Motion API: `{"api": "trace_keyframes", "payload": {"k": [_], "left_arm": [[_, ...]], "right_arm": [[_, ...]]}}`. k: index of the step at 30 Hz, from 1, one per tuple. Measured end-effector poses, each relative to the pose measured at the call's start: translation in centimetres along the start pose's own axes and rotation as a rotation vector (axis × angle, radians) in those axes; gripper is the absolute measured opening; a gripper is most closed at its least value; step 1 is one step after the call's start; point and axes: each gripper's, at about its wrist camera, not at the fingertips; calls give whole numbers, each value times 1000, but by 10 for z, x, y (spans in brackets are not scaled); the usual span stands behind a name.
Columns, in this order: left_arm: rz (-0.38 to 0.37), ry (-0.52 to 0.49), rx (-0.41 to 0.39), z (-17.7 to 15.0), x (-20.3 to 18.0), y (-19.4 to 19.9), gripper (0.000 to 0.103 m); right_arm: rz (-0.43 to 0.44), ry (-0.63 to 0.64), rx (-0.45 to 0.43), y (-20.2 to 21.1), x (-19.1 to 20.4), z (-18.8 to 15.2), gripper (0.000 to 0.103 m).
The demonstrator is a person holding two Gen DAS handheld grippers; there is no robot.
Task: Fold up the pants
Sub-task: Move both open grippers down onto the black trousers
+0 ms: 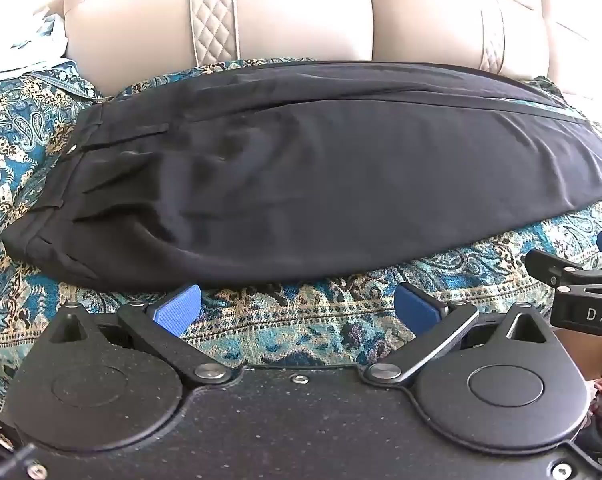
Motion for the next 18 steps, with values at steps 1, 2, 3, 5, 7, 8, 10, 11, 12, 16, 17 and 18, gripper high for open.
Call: {"api": "trace_keyframes", "payload": {"k": [1,2,3,5,7,8,10,11,12,16,17,18], "left_arm": [[0,0,1,0,0,0,103],[0,1,1,0,0,-1,103],[0,1,1,0,0,-1,103],[1,3,3,0,0,-2,103],[2,3,2,0,0,-2,103],[2,3,2,0,0,-2,103],[2,5,4,-1,1,-3,103],[3,7,5,-1,2,-4,103],[4,9,6,-1,2,-5,103],[7,13,9,0,3,-8,103],[7,12,9,0,3,-8,103],[8,12,9,0,3,-8,103]], "right_arm": [[-7,8,6,-1,0,0,103],[-8,8,7,-1,1,0,103],[-7,8,7,-1,1,0,103],[-7,8,8,-2,1,0,103],[-7,8,8,-3,1,-1,103],[-7,8,9,-4,1,-1,103],[-7,9,9,-4,1,-1,103],[-7,9,9,-4,1,0,103],[-8,9,9,-4,1,0,103],[-9,8,10,-4,1,1,103],[-9,7,11,-4,0,1,103],[-9,7,12,-4,0,2,103]]}}
Point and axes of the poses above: each gripper's, at about its wrist camera, not at the fingertips, and y roughly against the way its jaws point, x to its left, z to its top, and after that the axes turned 4 degrees about x, right-handed
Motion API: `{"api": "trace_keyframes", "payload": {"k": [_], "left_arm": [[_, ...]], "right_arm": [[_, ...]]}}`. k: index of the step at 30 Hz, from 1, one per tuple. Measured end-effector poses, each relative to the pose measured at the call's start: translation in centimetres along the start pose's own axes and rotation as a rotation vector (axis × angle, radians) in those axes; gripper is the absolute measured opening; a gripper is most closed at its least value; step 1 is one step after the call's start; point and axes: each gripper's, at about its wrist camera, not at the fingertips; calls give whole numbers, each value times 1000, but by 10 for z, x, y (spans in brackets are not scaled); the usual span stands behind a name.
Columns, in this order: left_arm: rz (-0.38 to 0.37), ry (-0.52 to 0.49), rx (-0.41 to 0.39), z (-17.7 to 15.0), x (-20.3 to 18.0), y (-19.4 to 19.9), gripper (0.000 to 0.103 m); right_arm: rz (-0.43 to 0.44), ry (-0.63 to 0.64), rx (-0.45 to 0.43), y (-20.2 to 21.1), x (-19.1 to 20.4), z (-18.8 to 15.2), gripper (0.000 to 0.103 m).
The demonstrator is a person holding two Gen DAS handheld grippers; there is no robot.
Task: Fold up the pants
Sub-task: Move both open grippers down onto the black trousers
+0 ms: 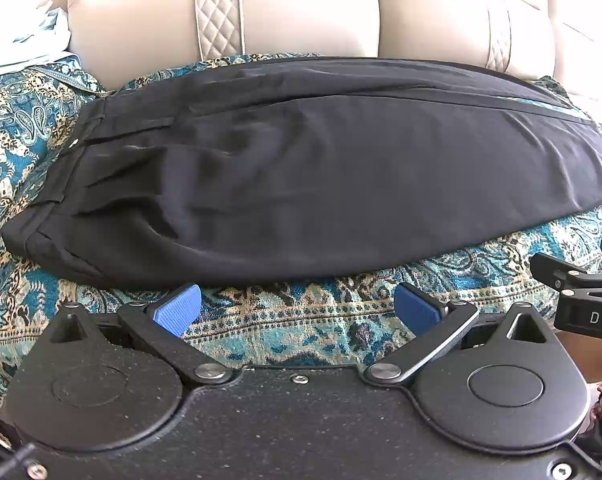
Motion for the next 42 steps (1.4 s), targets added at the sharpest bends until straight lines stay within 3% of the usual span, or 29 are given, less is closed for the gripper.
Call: {"api": "trace_keyframes", "payload": {"k": [10,19,24,29,36,42], "left_arm": [[14,-2,9,9,1,-16,103],[77,-14,-18,51,8,-42,103],[81,35,-12,93,26,-56,103],[105,125,43,142,58,-81,103],[192,191,116,184,94,-127,103],[229,230,103,227,128,-153,103]], "right_arm": [[0,11,-13,-13,0,3,103],[-59,42,-32,-50,2,26,103],[-31,17,-32,-67,-2,57,103],[-25,-10,-29,-92,-7,100,103],[-60,-57,31,-139,-15,143,103],[-51,-68,-2,-157,-13,184,103]]}}
Point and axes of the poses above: each gripper's, at about its wrist camera, not at the fingertips, and y roughly against the way its jaws point, x to its left, z to its top, and after that the axes turned 4 degrees about x, right-handed
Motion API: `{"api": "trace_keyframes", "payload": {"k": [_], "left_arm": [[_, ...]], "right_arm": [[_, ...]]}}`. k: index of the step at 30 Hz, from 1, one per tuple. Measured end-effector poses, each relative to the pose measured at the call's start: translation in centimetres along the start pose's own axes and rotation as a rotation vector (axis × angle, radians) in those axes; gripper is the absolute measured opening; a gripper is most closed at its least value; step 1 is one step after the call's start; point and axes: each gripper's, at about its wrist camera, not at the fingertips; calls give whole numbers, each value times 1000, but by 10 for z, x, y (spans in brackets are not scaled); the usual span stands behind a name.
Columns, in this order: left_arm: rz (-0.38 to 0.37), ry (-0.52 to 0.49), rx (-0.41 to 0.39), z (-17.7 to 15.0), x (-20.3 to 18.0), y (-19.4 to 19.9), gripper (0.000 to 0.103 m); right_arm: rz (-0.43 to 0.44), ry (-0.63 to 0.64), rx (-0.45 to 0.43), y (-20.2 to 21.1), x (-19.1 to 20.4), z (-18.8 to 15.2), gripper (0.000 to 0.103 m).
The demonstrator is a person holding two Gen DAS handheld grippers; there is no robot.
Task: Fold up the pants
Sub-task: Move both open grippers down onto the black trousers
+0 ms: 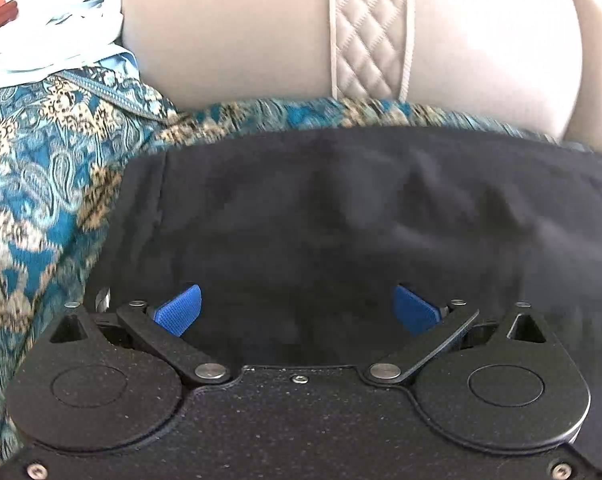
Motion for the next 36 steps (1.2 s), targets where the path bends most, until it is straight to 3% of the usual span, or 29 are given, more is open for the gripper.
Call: {"api": "trace_keyframes", "payload": {"k": [7,14,19,25,36], "left_arm": [[38,142,54,75,22,-51,103],[99,279,126,120,24,-117,103],[151,345,103,136,21,-141,103],[302,429,58,134,15,-154,103],[333,483,66,135,11,-151,103]], "right_arm": [[-11,-124,11,-43,1,68,103],[-69,-161,17,-88,12,98,103],[-99,-157,42,-123,18,116,103],[-120,-176,89,-158,25,132,103],[-126,-202,151,-199,51,158,103]]}}
Point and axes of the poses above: each gripper's, at about its wrist camera, not at the fingertips, and y roughly against the way its jaws point, x to its left, z to its top, and after that the axes turned 4 degrees about x, right-handed
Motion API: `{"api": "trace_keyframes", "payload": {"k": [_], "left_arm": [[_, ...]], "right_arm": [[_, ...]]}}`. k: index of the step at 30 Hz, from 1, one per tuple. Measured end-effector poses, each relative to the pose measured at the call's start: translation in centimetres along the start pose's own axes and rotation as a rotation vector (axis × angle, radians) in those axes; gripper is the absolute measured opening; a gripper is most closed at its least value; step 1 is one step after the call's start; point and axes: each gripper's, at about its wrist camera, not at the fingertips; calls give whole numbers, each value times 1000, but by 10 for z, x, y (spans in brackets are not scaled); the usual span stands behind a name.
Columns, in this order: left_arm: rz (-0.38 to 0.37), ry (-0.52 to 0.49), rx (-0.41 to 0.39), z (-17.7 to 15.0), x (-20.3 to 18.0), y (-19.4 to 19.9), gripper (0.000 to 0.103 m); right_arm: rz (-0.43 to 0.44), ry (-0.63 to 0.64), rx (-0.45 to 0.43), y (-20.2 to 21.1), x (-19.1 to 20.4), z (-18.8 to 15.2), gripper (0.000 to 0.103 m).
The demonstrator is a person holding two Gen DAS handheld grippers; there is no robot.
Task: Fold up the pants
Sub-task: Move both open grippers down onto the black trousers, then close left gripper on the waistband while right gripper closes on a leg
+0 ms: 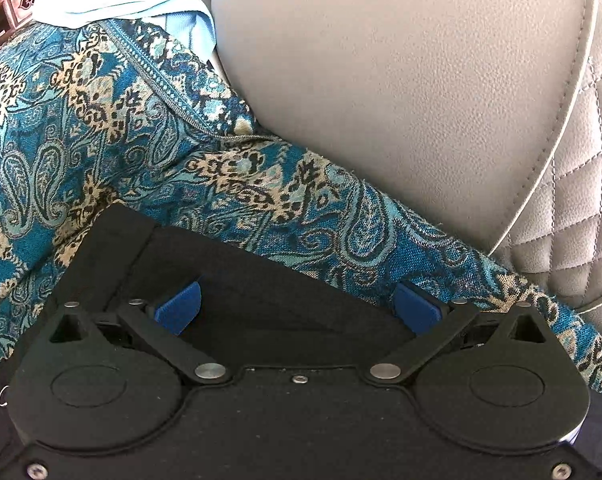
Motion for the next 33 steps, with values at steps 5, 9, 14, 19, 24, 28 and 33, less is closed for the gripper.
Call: {"api": "trace_keyframes", "payload": {"k": [5,9,14,19,24,28,33], "left_arm": [[-16,-12,-9,-1,1,-1,103],[-26,-30,-26,-3,3,0,92],[-28,-69,-101,-9,2,16,14],[-71,-92,-118,-11,8,20,2],[-131,-74,-122,-11,21,27,1],[-157,-89,-151,-16,30,44,1],[-201,-105,-191,-25,53,76,1]], "right_arm": [[-29,-34,28,-15,14,8,103],[-99,41,41,-24,28,9,103],[-186,42,77,-34,26,12,103],[-205,-6,95,-26,18,20,62],[-127,-37,140,-11,2,25,10],[-69,-81,151,6,-20,24,5],[-5,-93,120,45,-45,6,4]]}}
Point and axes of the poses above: each gripper's, at about its wrist camera, not at the fingertips, and y roughly against the way its jaws point, x to its left, z to its top, and after that the axes turned 4 degrees about x, right-handed
